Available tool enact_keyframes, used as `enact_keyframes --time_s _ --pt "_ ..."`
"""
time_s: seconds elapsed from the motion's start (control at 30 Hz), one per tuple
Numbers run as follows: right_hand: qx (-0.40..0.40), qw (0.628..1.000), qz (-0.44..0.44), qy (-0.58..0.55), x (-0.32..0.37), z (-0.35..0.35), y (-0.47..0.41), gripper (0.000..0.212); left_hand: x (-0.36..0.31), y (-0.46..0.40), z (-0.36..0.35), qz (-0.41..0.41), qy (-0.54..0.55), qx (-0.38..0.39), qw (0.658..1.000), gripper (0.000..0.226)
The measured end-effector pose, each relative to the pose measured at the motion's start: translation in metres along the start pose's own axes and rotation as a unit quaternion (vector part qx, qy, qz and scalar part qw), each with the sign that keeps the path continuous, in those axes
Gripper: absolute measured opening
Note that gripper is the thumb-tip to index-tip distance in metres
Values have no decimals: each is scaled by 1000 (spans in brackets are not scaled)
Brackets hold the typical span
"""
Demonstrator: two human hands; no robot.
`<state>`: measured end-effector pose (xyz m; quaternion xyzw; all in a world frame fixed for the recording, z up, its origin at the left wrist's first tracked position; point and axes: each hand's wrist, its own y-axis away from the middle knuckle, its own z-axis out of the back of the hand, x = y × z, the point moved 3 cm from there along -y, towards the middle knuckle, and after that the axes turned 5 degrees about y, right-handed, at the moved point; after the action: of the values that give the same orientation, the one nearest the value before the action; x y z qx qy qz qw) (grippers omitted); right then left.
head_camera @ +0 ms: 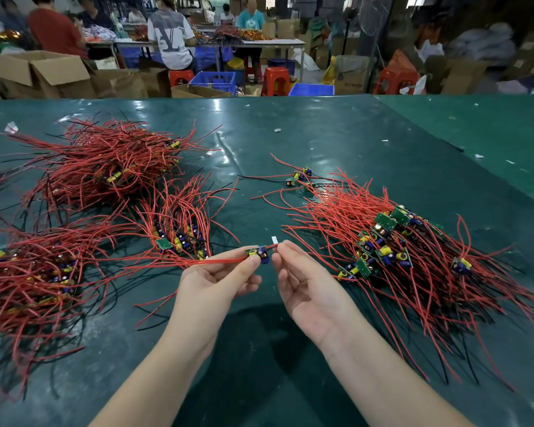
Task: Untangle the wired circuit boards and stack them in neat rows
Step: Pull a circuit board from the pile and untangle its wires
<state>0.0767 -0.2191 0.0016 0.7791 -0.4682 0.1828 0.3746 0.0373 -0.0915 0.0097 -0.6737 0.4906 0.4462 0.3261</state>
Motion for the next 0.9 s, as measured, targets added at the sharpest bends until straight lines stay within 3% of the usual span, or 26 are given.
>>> enact_keyframes --time_s 0.23,0.47,0.73,0.9 --pt "40 997 38 46 9 -2 2 6 0 0 1 20 57 0 998 20" --pt "71 997 14 34 15 -2 1 8 -1 -1 0 45 91 -10 995 13" --pt "35 991 124 33 32 10 -5 19 1 -3 2 54 96 -43 993 16" --pt "-16 971 189 149 42 16 -4 4 0 -6 7 55 101 -50 992 18"
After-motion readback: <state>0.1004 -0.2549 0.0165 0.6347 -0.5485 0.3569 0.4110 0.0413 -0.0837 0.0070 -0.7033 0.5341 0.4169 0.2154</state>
